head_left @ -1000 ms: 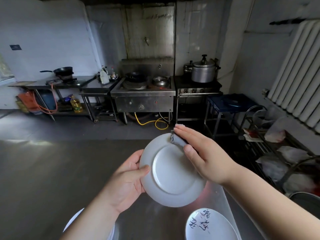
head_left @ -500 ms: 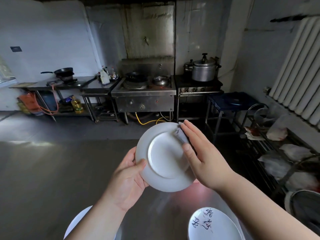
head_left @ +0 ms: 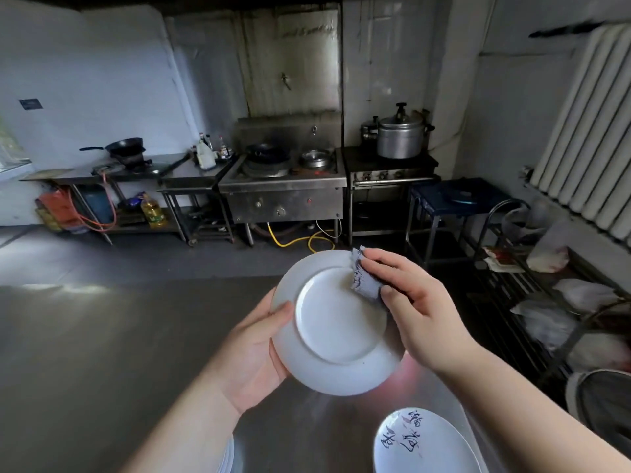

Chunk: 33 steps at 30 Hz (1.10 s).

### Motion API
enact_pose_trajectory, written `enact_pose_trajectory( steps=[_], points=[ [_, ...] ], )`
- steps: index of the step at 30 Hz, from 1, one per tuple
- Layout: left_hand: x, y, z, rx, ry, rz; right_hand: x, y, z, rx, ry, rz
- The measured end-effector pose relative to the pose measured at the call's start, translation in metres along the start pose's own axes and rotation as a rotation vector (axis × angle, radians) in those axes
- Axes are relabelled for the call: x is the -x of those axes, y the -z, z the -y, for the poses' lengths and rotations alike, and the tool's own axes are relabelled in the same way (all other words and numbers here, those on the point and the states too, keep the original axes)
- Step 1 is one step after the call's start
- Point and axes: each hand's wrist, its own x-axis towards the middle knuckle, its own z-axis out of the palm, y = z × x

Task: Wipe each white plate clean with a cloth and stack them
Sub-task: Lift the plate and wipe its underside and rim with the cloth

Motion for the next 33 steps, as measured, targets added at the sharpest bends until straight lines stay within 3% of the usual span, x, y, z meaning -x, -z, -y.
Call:
enact_pose_trajectory(
  steps=[4, 8, 16, 19, 21, 24, 29, 33],
  points=[
    [0.0, -0.002, 0.011, 0.054, -0.116, -0.059, 0.033, -0.018, 0.005, 0.131, 0.062, -0.023],
    [0.0, -0.001, 0.019, 0.101, -0.17, -0.1, 0.082, -0.052, 0.008, 0.116, -0.03, 0.047],
    [0.002, -0.008, 0.026, 0.127, -0.243, -0.097, 0.016, -0.027, 0.014, 0.217, 0.008, 0.04],
    [0.003, -0.011, 0.033, 0.138, -0.224, -0.097, 0.053, -0.056, 0.01, 0.11, -0.037, -0.019],
    [0.005, -0.009, 0.037, 0.106, -0.195, -0.069, 0.069, -0.065, 0.004, -0.007, -0.069, -0.165],
    [0.006, -0.003, 0.026, 0.072, -0.096, -0.046, 0.042, -0.041, -0.003, -0.239, -0.144, -0.301],
    [0.01, 0.007, 0.0, -0.036, -0.006, 0.016, -0.004, -0.008, 0.005, -0.332, -0.174, -0.011],
    [0.012, 0.006, 0.01, 0.027, -0.091, -0.004, 0.024, -0.013, 0.007, -0.038, -0.034, 0.036]
  ],
)
